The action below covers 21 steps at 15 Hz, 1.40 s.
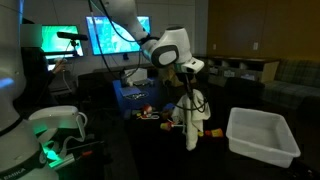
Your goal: Use the towel to sweep the things on the table to the left and then put the towel in the white bin
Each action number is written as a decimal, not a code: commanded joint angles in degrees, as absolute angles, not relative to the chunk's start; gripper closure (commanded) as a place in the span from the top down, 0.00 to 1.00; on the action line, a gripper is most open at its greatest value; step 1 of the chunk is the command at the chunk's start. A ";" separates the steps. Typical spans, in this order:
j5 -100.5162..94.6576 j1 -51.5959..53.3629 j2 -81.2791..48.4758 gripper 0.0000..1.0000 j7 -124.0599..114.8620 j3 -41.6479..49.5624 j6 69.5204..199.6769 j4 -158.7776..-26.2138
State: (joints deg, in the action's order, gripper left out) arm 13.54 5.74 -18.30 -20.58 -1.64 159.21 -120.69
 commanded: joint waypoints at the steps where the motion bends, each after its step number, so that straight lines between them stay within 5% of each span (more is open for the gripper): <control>1: 7.19 7.75 -22.08 0.09 -25.20 3.49 161.98 -118.69; 13: 0.17 20.53 -49.72 0.09 -41.64 15.77 157.15 -94.50; 21: -1.10 20.08 -61.03 0.09 -49.56 22.50 151.14 -79.59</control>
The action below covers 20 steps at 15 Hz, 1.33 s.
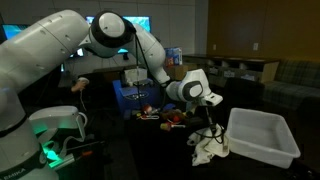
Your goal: Use the towel to sweep the things on the table to the left and then put the towel in the white bin
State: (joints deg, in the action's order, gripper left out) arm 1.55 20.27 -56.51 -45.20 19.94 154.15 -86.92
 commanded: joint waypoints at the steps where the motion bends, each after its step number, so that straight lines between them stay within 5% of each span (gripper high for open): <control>1: -1.74 19.81 -61.52 0.09 -50.28 22.93 150.29 -78.55; 20: -2.21 16.48 -69.75 0.09 -53.15 12.44 143.43 -59.90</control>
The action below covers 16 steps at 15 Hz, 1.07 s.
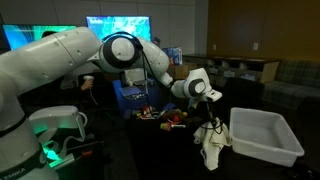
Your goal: Use the towel to sweep the things on the table to the left and then put the towel in the white bin
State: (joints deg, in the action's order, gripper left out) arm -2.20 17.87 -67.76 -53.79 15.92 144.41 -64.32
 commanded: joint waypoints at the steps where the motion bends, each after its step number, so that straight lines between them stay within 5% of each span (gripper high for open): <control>1: -1.95 16.48 -69.59 0.09 -52.73 11.21 143.57 -60.05; 16: 1.08 23.51 -71.53 0.09 -46.98 -2.72 143.30 -55.61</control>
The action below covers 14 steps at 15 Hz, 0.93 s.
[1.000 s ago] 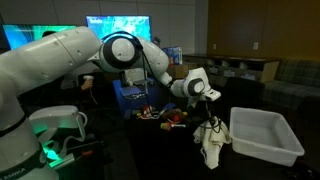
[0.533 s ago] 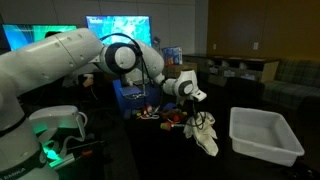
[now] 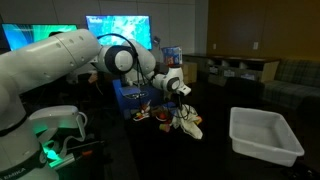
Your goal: Use the towel to sweep the things on the table to the left and then put the towel in the white bin
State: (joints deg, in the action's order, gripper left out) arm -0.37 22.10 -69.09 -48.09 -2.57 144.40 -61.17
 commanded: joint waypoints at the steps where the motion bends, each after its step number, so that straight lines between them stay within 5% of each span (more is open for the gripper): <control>1: 1.23 23.89 -71.37 0.09 -46.97 -2.90 143.08 -55.13; 14: 2.07 22.17 -66.36 0.09 -46.32 -3.91 144.83 -54.34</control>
State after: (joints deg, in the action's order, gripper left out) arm 1.12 24.35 -69.89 -48.09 -2.79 144.44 -52.94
